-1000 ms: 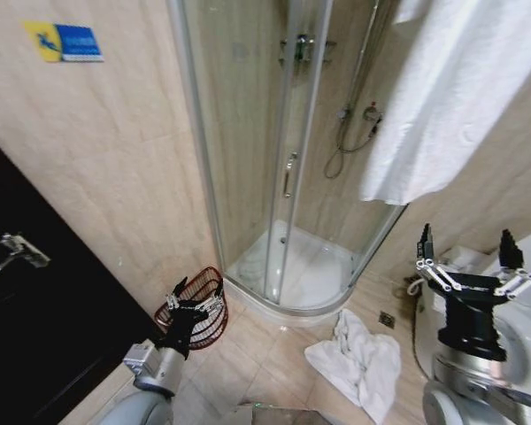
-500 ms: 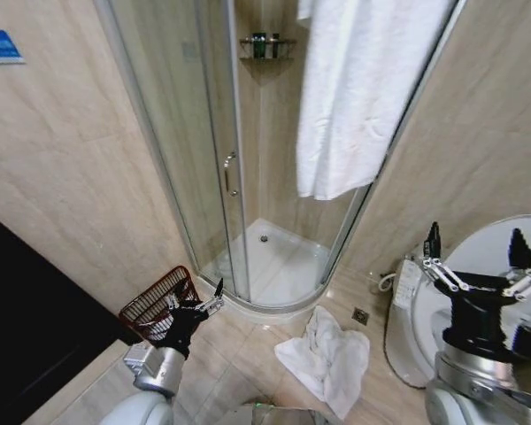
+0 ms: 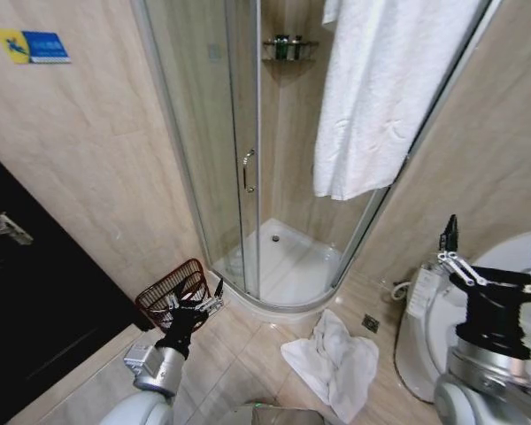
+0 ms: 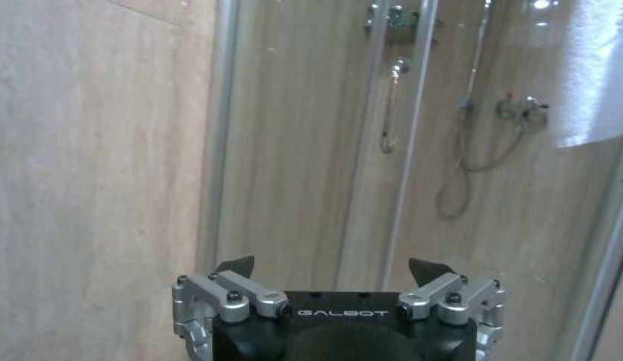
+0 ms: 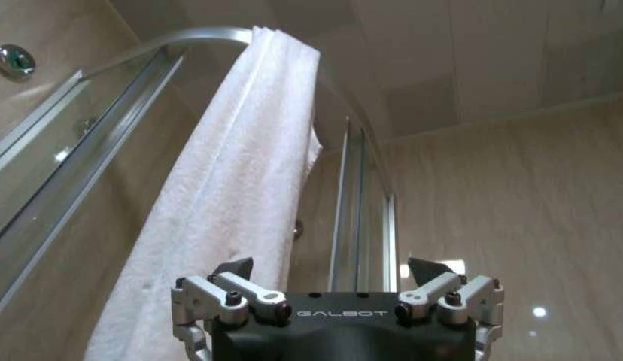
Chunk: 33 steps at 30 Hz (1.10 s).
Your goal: Discard the used towel into the hamper.
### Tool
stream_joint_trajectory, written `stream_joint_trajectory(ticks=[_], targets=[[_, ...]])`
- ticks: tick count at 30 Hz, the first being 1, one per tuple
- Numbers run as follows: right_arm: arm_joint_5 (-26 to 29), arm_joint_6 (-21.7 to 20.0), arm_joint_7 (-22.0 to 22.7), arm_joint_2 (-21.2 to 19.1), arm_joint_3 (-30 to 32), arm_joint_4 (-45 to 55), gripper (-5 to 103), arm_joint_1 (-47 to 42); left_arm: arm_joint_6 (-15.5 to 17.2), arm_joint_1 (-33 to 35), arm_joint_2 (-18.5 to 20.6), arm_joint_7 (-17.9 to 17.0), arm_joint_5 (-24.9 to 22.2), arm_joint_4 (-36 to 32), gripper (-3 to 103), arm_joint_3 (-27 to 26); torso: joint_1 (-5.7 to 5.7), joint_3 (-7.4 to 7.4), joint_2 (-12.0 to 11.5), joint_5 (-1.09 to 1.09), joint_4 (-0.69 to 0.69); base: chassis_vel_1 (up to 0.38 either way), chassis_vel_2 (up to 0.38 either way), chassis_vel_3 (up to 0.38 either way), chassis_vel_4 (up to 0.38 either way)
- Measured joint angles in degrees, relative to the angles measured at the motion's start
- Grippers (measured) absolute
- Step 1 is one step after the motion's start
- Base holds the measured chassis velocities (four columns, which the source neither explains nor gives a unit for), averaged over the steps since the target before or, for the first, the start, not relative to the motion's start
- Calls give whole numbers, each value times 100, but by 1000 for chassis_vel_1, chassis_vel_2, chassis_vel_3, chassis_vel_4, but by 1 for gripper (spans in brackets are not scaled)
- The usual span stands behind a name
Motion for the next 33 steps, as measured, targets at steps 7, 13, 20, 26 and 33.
stream_joint_trajectory(ticks=[7,13,20,26,33], targets=[[228,-348,214,-73,48,0,100,125,0,0,-1,0,0,0,100,1,0,0,0,-1,0,64,83,107,110],[226,-540,432,-137,108,-1,100,318,0,0,0,0,0,0,100,0,0,0,0,-4,1,138,111,97,106],[44,-602,846,-121,87,-1,100,223,0,0,-1,0,0,0,100,0,-1,0,0,0,0,128,127,128,120],[-36,-598,855,-29,32,-1,100,112,0,0,-1,0,0,0,100,0,-1,0,0,-2,1,93,101,102,114],[-26,-464,724,50,-9,-1,100,2,0,0,-1,0,0,0,100,0,-2,0,0,-1,-2,13,18,3,5]])
